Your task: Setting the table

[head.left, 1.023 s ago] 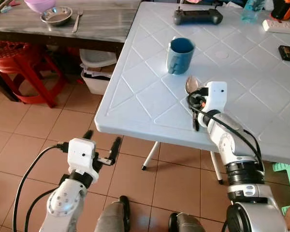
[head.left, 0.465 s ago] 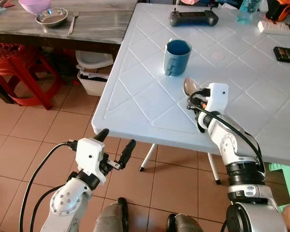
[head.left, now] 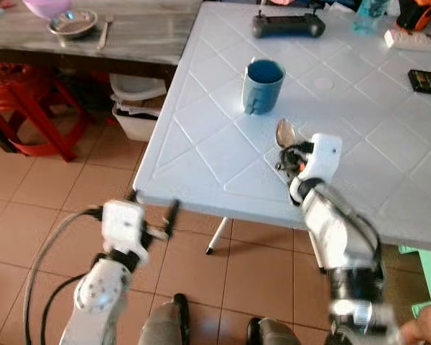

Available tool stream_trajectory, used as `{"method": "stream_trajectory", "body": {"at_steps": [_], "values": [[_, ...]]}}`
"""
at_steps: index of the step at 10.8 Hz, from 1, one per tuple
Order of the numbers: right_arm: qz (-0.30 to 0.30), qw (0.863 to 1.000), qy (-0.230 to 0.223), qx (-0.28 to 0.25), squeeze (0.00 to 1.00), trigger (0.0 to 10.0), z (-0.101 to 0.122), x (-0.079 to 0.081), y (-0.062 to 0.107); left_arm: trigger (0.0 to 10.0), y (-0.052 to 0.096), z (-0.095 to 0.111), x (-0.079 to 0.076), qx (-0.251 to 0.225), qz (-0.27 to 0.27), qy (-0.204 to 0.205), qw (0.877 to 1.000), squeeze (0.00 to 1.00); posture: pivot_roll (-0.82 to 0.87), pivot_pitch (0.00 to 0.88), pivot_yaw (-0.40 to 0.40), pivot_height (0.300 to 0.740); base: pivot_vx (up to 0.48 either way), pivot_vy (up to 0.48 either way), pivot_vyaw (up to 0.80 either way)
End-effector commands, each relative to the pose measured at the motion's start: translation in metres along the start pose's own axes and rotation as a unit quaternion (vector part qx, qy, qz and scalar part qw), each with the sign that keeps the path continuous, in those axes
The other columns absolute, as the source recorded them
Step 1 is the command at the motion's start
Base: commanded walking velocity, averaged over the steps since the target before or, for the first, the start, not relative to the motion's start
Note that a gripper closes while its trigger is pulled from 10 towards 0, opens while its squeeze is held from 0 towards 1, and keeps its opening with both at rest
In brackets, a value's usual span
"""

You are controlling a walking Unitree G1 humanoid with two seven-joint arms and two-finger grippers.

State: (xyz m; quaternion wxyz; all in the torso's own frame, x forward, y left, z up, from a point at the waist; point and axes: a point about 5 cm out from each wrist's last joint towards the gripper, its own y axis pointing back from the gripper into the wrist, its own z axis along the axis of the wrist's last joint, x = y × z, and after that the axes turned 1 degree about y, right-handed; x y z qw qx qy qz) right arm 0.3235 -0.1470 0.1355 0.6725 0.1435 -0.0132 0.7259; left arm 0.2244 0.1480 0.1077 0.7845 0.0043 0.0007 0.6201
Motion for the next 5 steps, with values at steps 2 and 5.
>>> {"method": "stream_trajectory", "body": {"at_steps": [2, 5], "values": [[-0.018, 0.999, -0.027, 0.013, 0.00, 0.0, -0.015, -0.001, 0.007, 10.0, 0.000, -0.005, 0.009, 0.006, 0.048, -0.032, 0.998, 0.00, 0.07, 0.163, 0.015, 0.740, 0.000, 0.480, 0.00], [-0.015, 0.999, -0.029, -0.025, 0.00, 0.0, -0.004, 0.005, 0.004, 10.0, -0.010, -0.008, 0.011, 0.001, 0.074, -0.031, 0.997, 0.00, 0.05, 0.131, 0.024, 0.740, 0.000, 0.480, 0.00]]}}
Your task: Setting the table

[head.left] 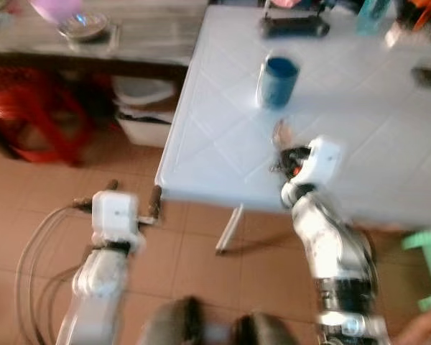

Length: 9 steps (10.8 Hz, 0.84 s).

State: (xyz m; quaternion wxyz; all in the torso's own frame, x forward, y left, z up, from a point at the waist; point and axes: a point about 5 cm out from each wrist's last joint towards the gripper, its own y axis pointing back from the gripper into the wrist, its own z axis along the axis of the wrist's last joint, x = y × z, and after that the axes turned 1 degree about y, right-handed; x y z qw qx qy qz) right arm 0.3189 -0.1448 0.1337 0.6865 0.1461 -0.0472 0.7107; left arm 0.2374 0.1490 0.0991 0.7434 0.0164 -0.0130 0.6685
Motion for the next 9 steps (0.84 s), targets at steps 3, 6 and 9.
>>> {"method": "stream_trajectory", "body": {"at_steps": [3, 6, 9], "values": [[0.004, 1.000, 0.000, -0.018, 0.00, 0.0, 0.001, 0.005, -0.002, 10.0, -0.002, -0.003, 0.007, -0.003, 0.020, -0.025, 0.999, 0.00, 0.05, 0.104, 0.016, 0.740, 0.000, 0.479, 0.00], [0.020, 0.998, 0.015, -0.049, 0.00, 0.0, 0.013, 0.011, -0.007, 10.0, -0.012, 0.000, 0.008, -0.013, 0.030, -0.031, 0.999, 0.00, 0.03, 0.092, 0.028, 0.740, 0.000, 0.443, 0.00], [0.029, 0.997, 0.020, -0.065, 0.00, 0.0, 0.019, 0.016, -0.011, 10.0, -0.018, 0.003, 0.009, -0.021, 0.033, -0.036, 0.999, 0.00, 0.03, 0.087, 0.025, 0.740, 0.081, 0.420, 0.00]]}}
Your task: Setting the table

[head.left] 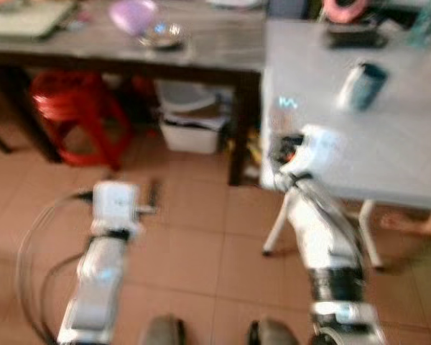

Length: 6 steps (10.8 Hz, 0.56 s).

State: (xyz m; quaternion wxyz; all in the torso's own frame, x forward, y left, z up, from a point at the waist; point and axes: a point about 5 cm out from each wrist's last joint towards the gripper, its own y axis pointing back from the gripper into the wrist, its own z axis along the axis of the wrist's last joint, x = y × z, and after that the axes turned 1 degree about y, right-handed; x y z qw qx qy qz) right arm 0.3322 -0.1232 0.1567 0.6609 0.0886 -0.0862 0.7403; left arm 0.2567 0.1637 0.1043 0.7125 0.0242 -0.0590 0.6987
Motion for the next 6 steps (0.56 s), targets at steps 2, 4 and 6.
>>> {"method": "stream_trajectory", "body": {"at_steps": [2, 4, 6], "values": [[-0.012, 1.000, 0.008, -0.010, 0.00, 0.0, 0.0040, -0.0085, 0.0007, 10.0, 0.0002, 0.0012, -0.0095, -0.006, -0.012, 0.002, 1.000, 0.00, 0.03, 0.095, 0.023, 0.740, 0.375, 0.180, 0.00], [-0.012, 1.000, 0.010, -0.010, 0.00, 0.0, 0.0030, -0.0092, 0.0023, 10.0, 0.0018, 0.0004, -0.0135, -0.006, -0.018, 0.002, 1.000, 0.00, 0.03, 0.100, 0.021, 0.740, 0.480, 0.000, 0.00], [-0.014, 1.000, 0.016, -0.012, 0.00, 0.0, 0.0040, -0.0116, 0.0022, 10.0, 0.0003, 0.0017, -0.0150, -0.010, -0.021, 0.000, 1.000, 0.00, 0.02, 0.105, 0.021, 0.740, 0.480, 0.000, 0.00]]}}
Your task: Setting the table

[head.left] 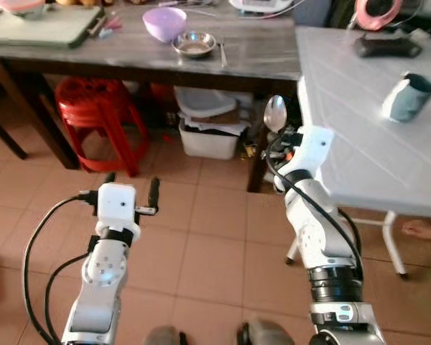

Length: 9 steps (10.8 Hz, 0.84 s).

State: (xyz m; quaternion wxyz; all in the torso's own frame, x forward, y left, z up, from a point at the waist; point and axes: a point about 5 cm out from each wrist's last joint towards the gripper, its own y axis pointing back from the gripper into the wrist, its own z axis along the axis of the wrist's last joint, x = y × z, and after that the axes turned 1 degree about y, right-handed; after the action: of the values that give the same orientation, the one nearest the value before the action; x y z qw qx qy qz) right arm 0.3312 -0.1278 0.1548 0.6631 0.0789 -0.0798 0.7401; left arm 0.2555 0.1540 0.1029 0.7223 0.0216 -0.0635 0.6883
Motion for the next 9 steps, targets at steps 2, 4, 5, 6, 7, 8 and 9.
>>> {"method": "stream_trajectory", "body": {"at_steps": [2, 4, 5, 6, 7, 8, 9], "values": [[-0.016, 1.000, 0.007, -0.007, 0.00, 0.0, 0.002, -0.009, 0.003, 10.0, -0.001, 0.004, -0.008, -0.012, -0.014, 0.006, 1.000, 0.00, 0.02, 0.106, 0.023, 0.740, 0.480, 0.000, 0.00], [-0.008, 1.000, 0.023, -0.009, 0.00, 0.0, 0.000, -0.009, 0.006, 10.0, -0.001, 0.004, -0.008, -0.011, -0.015, 0.007, 1.000, 0.00, 0.02, 0.106, 0.023, 0.740, 0.480, 0.000, 0.00], [0.004, 0.999, 0.044, -0.019, 0.00, 0.0, 0.001, -0.008, 0.009, 10.0, -0.001, 0.004, -0.008, -0.012, -0.015, 0.007, 1.000, 0.00, 0.02, 0.107, 0.022, 0.740, 0.480, 0.000, 0.00], [0.015, 0.997, 0.071, -0.037, 0.00, 0.0, 0.002, -0.010, 0.014, 10.0, -0.001, 0.005, -0.007, -0.013, -0.014, 0.008, 1.000, 0.00, 0.02, 0.107, 0.022, 0.740, 0.480, 0.000, 0.00], [0.017, 0.995, 0.088, -0.054, 0.00, 0.0, 0.005, -0.012, 0.021, 10.0, -0.001, 0.005, -0.006, -0.014, -0.012, 0.007, 1.000, 0.00, 0.03, 0.108, 0.022, 0.740, 0.480, 0.000, 0.00], [0.014, 0.992, 0.108, -0.057, 0.00, 0.0, 0.002, -0.018, 0.033, 10.0, 0.000, 0.006, -0.005, -0.015, -0.010, 0.006, 1.000, 0.00, 0.03, 0.109, 0.023, 0.740, 0.480, 0.000, 0.00], [0.009, 0.993, 0.112, -0.048, 0.00, 0.0, -0.006, -0.023, 0.044, 10.0, -0.001, 0.007, -0.005, -0.017, -0.010, 0.007, 1.000, 0.00, 0.02, 0.109, 0.024, 0.740, 0.480, 0.000, 0.00]]}}
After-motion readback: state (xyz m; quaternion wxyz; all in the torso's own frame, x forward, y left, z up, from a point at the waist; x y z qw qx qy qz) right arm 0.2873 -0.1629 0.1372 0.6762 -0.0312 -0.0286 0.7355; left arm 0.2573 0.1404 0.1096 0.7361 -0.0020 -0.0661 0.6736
